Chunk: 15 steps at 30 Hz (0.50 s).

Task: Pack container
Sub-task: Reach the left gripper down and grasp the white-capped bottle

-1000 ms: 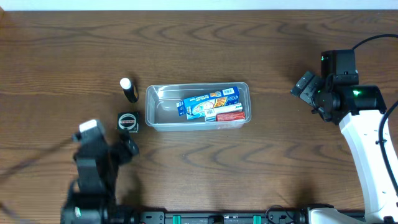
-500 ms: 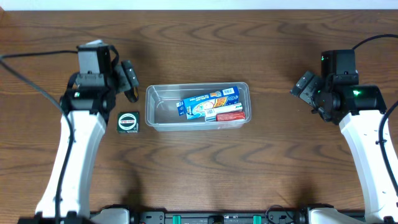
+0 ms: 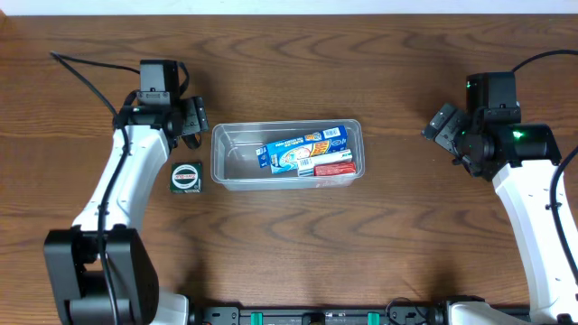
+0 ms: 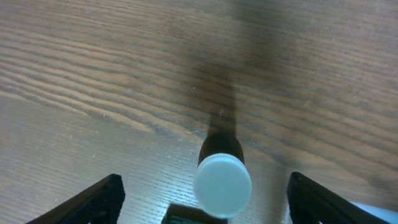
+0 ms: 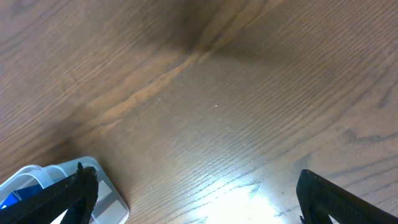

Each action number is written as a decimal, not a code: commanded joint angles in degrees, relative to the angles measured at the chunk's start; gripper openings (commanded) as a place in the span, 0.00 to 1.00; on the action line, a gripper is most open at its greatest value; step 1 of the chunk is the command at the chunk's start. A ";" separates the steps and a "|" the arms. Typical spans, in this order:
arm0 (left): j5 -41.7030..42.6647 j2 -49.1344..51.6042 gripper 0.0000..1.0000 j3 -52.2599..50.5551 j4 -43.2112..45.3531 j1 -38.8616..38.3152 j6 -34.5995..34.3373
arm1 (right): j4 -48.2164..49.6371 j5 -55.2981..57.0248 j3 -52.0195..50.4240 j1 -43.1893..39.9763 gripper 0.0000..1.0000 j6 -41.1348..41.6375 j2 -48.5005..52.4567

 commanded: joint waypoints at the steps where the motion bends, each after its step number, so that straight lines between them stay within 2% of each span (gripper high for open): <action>1: 0.59 1.51 0.78 1.18 0.31 0.37 1.18 | -0.07 0.39 0.37 -0.39 0.99 0.72 -0.15; 5: 4.26 2.60 0.73 1.18 1.40 0.63 1.97 | -0.04 0.39 0.37 -0.39 0.99 0.72 -0.15; 15: 4.44 3.91 0.53 1.16 1.70 0.72 1.92 | -0.07 0.39 0.37 -0.39 0.99 0.70 -0.15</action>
